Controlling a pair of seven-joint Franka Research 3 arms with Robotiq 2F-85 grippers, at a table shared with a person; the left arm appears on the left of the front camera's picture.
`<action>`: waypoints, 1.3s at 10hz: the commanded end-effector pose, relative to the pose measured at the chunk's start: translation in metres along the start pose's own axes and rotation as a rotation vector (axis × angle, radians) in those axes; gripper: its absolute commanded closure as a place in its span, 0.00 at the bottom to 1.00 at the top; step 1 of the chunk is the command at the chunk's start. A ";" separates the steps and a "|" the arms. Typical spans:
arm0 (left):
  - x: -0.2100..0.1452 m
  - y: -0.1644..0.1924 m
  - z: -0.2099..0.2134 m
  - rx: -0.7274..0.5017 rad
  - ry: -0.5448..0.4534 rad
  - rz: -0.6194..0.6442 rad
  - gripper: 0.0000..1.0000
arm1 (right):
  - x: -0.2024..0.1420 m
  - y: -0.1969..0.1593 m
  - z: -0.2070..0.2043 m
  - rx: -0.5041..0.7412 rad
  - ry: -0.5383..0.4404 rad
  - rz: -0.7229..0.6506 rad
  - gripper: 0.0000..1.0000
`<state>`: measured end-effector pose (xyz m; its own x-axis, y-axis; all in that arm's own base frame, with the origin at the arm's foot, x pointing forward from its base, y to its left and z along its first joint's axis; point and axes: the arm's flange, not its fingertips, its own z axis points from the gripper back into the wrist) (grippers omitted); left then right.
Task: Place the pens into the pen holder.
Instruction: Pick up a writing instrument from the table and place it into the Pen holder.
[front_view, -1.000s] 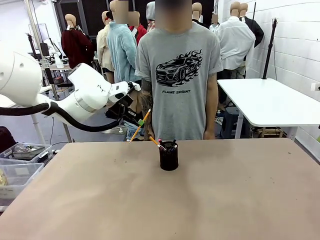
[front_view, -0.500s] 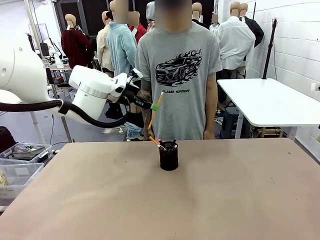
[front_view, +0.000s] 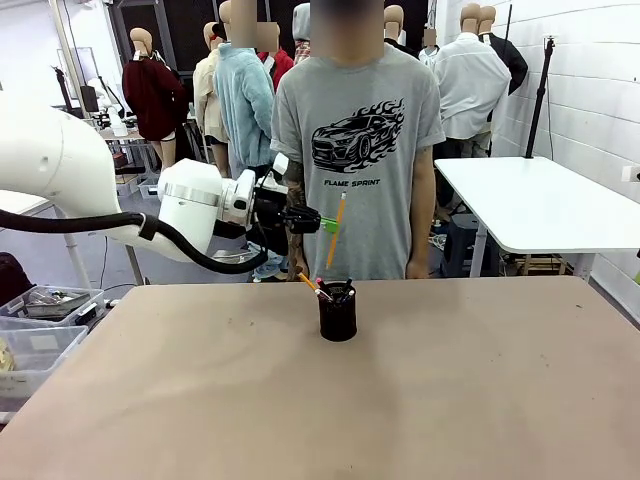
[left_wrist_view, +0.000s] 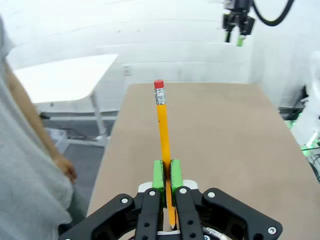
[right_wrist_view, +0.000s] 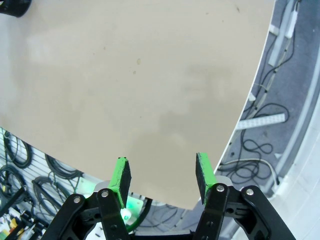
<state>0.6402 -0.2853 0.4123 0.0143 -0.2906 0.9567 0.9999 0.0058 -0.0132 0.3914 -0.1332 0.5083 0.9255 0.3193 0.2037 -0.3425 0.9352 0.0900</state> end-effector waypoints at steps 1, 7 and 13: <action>-0.002 0.009 -0.005 -0.077 -0.067 -0.049 1.00 | -0.001 0.000 -0.004 -0.015 0.000 0.002 0.34; -0.025 0.011 -0.032 -0.295 -0.069 -0.014 1.00 | -0.001 0.000 -0.004 -0.015 0.000 0.002 0.34; -0.048 0.016 -0.040 -0.296 0.056 -0.025 1.00 | -0.001 0.000 -0.004 -0.015 0.000 0.002 0.34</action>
<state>0.6517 -0.3105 0.3515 -0.0303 -0.3138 0.9490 0.9566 -0.2844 -0.0635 0.3915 -0.1332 0.5083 0.9255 0.3193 0.2036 -0.3425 0.9352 0.0900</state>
